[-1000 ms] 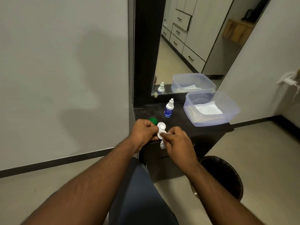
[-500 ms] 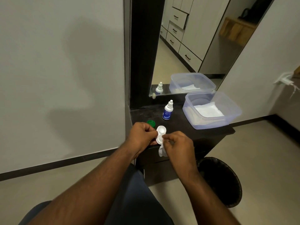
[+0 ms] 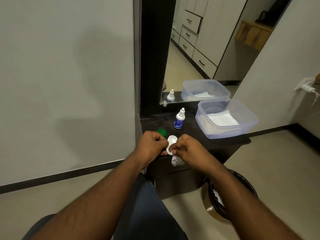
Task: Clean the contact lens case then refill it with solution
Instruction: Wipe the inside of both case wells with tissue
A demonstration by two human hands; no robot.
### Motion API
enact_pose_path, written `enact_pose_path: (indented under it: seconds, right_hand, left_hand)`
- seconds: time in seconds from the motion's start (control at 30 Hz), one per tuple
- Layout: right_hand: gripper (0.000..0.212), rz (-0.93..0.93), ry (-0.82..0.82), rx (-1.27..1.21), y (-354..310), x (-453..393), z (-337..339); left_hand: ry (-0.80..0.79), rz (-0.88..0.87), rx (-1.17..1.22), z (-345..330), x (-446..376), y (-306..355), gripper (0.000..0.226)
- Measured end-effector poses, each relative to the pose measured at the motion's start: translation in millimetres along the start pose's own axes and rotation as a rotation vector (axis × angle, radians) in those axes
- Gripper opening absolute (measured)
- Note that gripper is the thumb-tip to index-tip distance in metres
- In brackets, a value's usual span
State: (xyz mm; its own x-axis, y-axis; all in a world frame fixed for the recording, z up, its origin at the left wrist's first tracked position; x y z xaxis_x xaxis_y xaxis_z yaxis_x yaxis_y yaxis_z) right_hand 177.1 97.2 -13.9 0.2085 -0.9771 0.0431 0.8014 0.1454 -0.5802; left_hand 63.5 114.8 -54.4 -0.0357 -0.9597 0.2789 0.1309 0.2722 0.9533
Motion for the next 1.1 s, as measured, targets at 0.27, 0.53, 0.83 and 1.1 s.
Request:
enact_pose_path:
  seconds: [0.27,0.53,0.83,1.1]
  right_hand:
    - [0.025,0.596,-0.019,0.582,-52,11,22]
    - [0.042,0.602,-0.072,0.380,-28,20,12]
    - [0.041,0.731,-0.117,0.723,-35,9,-3]
    - [0.038,0.369,-0.023,0.712,-28,22,-17]
  left_hand:
    - [0.030,-0.011,-0.066,2,1,1,0.011]
    - [0.011,0.016,-0.029,0,0,1,0.006]
    - [0.002,0.025,-0.015,0,1,1,0.015]
    - [0.082,-0.030,-0.130,2,-1,4,0.017]
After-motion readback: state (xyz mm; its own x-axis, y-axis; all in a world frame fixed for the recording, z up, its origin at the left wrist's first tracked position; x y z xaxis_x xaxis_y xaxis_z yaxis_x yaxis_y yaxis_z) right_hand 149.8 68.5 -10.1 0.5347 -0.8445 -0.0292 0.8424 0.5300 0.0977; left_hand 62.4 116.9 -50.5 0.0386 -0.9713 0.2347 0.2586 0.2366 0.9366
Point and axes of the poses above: each hand's wrist, its own x-axis away from the middle knuckle, its own z-axis out of the back of the hand, y = z × x, the point moved 10 cm from there along -x, towards the middle knuckle, and after that the axes turned 4 degrees about y, right-handed, at the moved point
